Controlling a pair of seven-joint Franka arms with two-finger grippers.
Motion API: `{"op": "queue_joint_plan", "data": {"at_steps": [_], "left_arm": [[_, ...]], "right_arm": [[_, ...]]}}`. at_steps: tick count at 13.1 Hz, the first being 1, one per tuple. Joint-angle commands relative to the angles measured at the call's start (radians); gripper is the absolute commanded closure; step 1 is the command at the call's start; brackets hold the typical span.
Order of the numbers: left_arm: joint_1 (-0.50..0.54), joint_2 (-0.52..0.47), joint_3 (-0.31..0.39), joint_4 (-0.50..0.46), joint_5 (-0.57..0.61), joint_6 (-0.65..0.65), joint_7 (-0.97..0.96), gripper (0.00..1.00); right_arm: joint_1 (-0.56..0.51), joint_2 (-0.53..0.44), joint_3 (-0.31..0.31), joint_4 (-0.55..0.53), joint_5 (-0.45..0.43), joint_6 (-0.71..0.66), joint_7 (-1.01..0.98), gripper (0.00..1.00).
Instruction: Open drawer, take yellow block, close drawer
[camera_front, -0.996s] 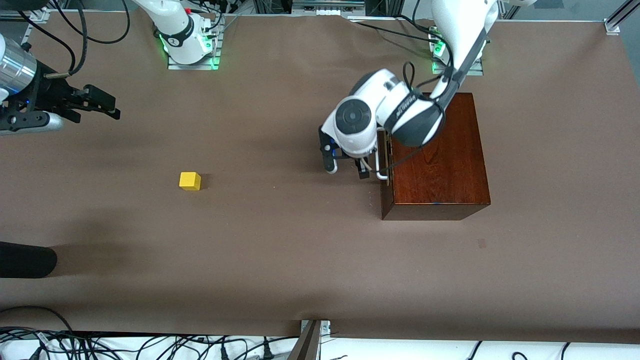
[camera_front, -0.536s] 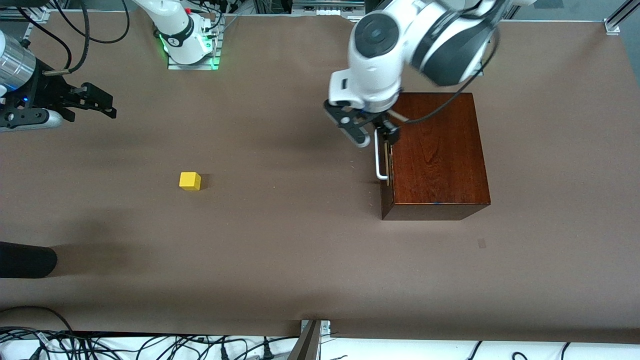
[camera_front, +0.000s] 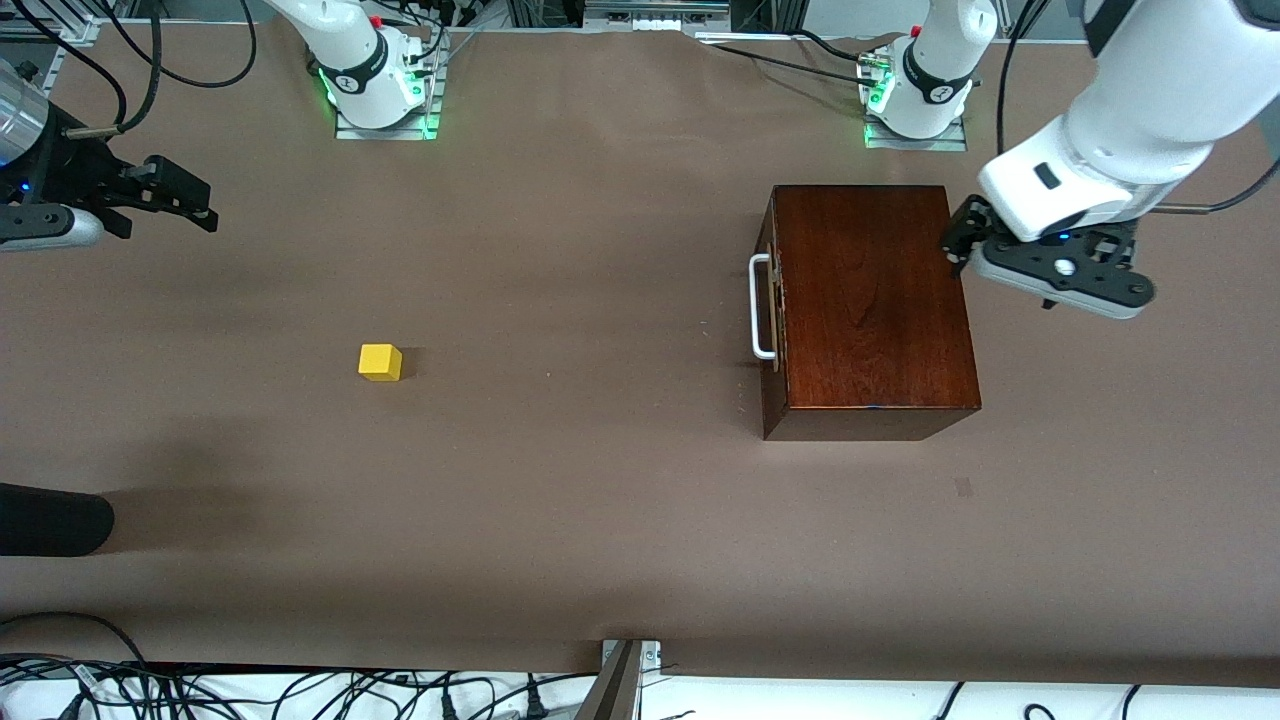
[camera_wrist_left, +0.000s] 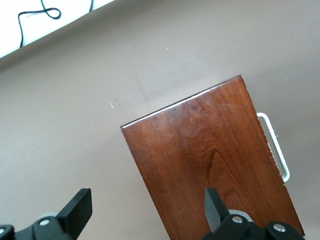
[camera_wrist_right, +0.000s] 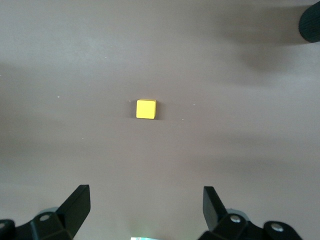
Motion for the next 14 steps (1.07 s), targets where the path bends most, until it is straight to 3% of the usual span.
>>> {"op": "queue_joint_plan", "data": {"at_steps": [1,5,8,11,14], "left_arm": [[0.049,0.001,-0.007,0.012,-0.031,-0.015,-0.022,0.00],[0.113,-0.004,0.020,-0.010,-0.090,-0.015,-0.055,0.00],[0.006,-0.085,0.202,-0.134,-0.169,0.006,-0.155,0.00],[0.025,-0.212,0.229,-0.368,-0.179,0.242,-0.157,0.00],[0.039,-0.202,0.223,-0.342,-0.170,0.190,-0.155,0.00]], "right_arm": [[0.006,0.024,0.005,0.040,-0.040,-0.026,-0.013,0.00],[0.006,0.026,0.005,0.040,-0.043,-0.026,-0.013,0.00],[0.004,0.024,0.005,0.038,-0.043,-0.031,-0.013,0.00],[0.004,0.026,0.005,0.038,-0.043,-0.041,-0.011,0.00],[0.004,0.026,0.003,0.038,-0.043,-0.041,-0.013,0.00]]}}
